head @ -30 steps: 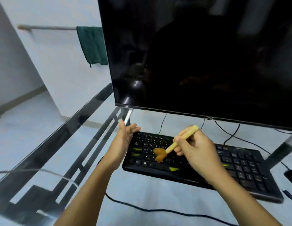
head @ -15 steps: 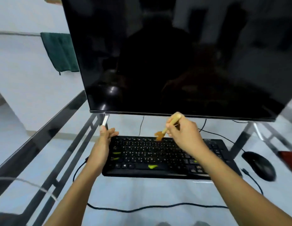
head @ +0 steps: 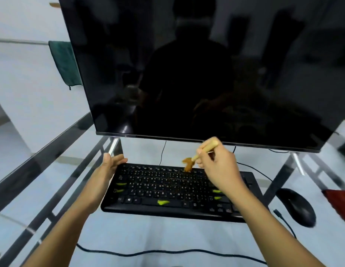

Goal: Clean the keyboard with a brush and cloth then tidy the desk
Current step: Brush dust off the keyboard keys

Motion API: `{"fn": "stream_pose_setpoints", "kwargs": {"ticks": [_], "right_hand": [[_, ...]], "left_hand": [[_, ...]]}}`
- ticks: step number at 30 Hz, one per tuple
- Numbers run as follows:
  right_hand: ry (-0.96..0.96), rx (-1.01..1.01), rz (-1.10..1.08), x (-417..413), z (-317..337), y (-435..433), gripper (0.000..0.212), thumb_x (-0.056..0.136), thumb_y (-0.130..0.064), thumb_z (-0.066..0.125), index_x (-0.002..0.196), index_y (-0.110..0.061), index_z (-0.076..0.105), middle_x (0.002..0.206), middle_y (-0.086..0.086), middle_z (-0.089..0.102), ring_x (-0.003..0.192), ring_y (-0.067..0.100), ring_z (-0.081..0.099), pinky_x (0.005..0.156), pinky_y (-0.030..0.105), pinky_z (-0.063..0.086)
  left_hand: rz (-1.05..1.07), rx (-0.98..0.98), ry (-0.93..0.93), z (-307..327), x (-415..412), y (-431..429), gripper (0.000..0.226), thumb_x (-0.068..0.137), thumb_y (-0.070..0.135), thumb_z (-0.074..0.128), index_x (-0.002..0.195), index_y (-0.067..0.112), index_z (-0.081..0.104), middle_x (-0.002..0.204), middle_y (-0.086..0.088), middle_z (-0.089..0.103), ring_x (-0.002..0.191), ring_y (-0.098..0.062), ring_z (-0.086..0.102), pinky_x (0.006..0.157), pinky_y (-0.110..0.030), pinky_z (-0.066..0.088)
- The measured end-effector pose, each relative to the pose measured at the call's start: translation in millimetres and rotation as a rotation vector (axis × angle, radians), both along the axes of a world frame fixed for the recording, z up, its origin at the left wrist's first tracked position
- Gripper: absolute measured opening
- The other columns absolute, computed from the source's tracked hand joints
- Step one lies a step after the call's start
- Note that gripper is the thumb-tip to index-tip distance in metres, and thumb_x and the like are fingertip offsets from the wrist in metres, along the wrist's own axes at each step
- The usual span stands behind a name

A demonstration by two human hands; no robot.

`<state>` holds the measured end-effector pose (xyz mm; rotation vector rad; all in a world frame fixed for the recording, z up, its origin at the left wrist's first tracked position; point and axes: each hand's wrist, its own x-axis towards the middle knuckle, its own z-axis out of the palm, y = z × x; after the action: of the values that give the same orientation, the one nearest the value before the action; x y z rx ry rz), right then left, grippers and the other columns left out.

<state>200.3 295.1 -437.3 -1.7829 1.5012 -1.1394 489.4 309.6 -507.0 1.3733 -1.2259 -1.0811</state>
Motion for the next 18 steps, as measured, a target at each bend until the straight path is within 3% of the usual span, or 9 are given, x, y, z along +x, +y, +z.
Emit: {"fn": "stream_pose_setpoints", "kwargs": {"ticks": [2, 4, 7, 9, 10, 12, 14, 16, 18], "right_hand": [[-0.066, 0.071, 0.077, -5, -2, 0, 0.008, 0.095, -0.013, 0.054, 0.091, -0.010, 0.059, 0.071, 0.005, 0.071, 0.065, 0.013, 0.070, 0.066, 0.030, 0.059], [0.032, 0.092, 0.101, -6, -5, 1, 0.007, 0.094, -0.017, 0.055, 0.089, -0.015, 0.059, 0.071, 0.005, 0.071, 0.066, 0.016, 0.070, 0.070, 0.038, 0.060], [-0.050, 0.012, 0.007, -13, -6, -1, 0.007, 0.095, -0.017, 0.054, 0.089, -0.016, 0.058, 0.079, 0.004, 0.071, 0.067, 0.010, 0.070, 0.067, 0.031, 0.059], [-0.134, 0.113, 0.102, -15, -6, 2, 0.008, 0.096, -0.013, 0.051, 0.090, -0.012, 0.057, 0.084, 0.010, 0.071, 0.064, 0.015, 0.069, 0.062, 0.031, 0.057], [-0.081, 0.129, 0.127, -15, -8, 3, 0.008, 0.096, -0.015, 0.052, 0.090, -0.013, 0.057, 0.082, 0.009, 0.072, 0.063, 0.015, 0.068, 0.061, 0.031, 0.056], [-0.001, 0.073, 0.046, -18, -10, 4, 0.008, 0.096, -0.022, 0.055, 0.089, -0.018, 0.058, 0.074, 0.002, 0.071, 0.063, 0.009, 0.068, 0.062, 0.026, 0.056], [-0.077, 0.040, 0.000, -23, -7, 8, 0.009, 0.095, -0.024, 0.056, 0.089, -0.017, 0.058, 0.071, 0.002, 0.070, 0.059, 0.008, 0.066, 0.058, 0.024, 0.055], [-0.127, 0.151, 0.112, -28, -5, 13, 0.010, 0.094, -0.022, 0.056, 0.088, -0.014, 0.057, 0.073, 0.006, 0.071, 0.054, 0.012, 0.063, 0.052, 0.027, 0.052], [0.011, 0.138, 0.155, -32, -9, 14, 0.010, 0.093, -0.025, 0.057, 0.087, -0.017, 0.057, 0.075, 0.005, 0.071, 0.056, 0.011, 0.064, 0.053, 0.026, 0.052]], "left_hand": [[0.004, -0.042, -0.090, 0, 3, -6, 0.070, 0.078, 0.083, 0.031, 0.121, 0.037, 0.060, 0.129, 0.013, 0.062, 0.127, -0.004, 0.049, 0.115, -0.037, 0.027], [0.067, -0.080, -0.341, 5, -5, -7, 0.058, 0.084, 0.071, 0.044, 0.126, 0.033, 0.059, 0.133, 0.013, 0.057, 0.128, -0.006, 0.047, 0.111, -0.033, 0.030], [-0.005, -0.229, -0.635, 21, -31, -5, 0.049, 0.092, 0.042, 0.055, 0.136, 0.021, 0.051, 0.141, 0.008, 0.050, 0.132, -0.004, 0.039, 0.107, -0.024, 0.029], [-0.115, -0.248, -0.691, 32, -52, -8, 0.051, 0.092, 0.045, 0.053, 0.139, 0.025, 0.048, 0.143, 0.011, 0.048, 0.131, -0.004, 0.041, 0.106, -0.024, 0.032], [-0.170, -0.250, -0.721, 34, -62, -10, 0.051, 0.093, 0.046, 0.051, 0.140, 0.026, 0.046, 0.143, 0.012, 0.047, 0.131, -0.005, 0.042, 0.105, -0.023, 0.033], [-0.231, -0.232, -0.778, 37, -79, -14, 0.050, 0.094, 0.047, 0.049, 0.140, 0.027, 0.046, 0.143, 0.012, 0.047, 0.130, -0.006, 0.043, 0.103, -0.021, 0.033], [-0.265, -0.204, -0.783, 37, -90, -20, 0.049, 0.096, 0.047, 0.045, 0.140, 0.025, 0.047, 0.143, 0.009, 0.049, 0.130, -0.008, 0.045, 0.104, -0.024, 0.035], [-0.299, -0.167, -0.766, 35, -97, -25, 0.044, 0.096, 0.050, 0.042, 0.129, 0.024, 0.056, 0.133, 0.007, 0.058, 0.124, -0.012, 0.051, 0.100, -0.028, 0.041], [-0.323, -0.151, -0.738, 31, -103, -30, 0.032, 0.096, 0.052, 0.037, 0.094, 0.030, 0.060, 0.098, 0.009, 0.065, 0.101, -0.014, 0.059, 0.080, -0.026, 0.043]]}}
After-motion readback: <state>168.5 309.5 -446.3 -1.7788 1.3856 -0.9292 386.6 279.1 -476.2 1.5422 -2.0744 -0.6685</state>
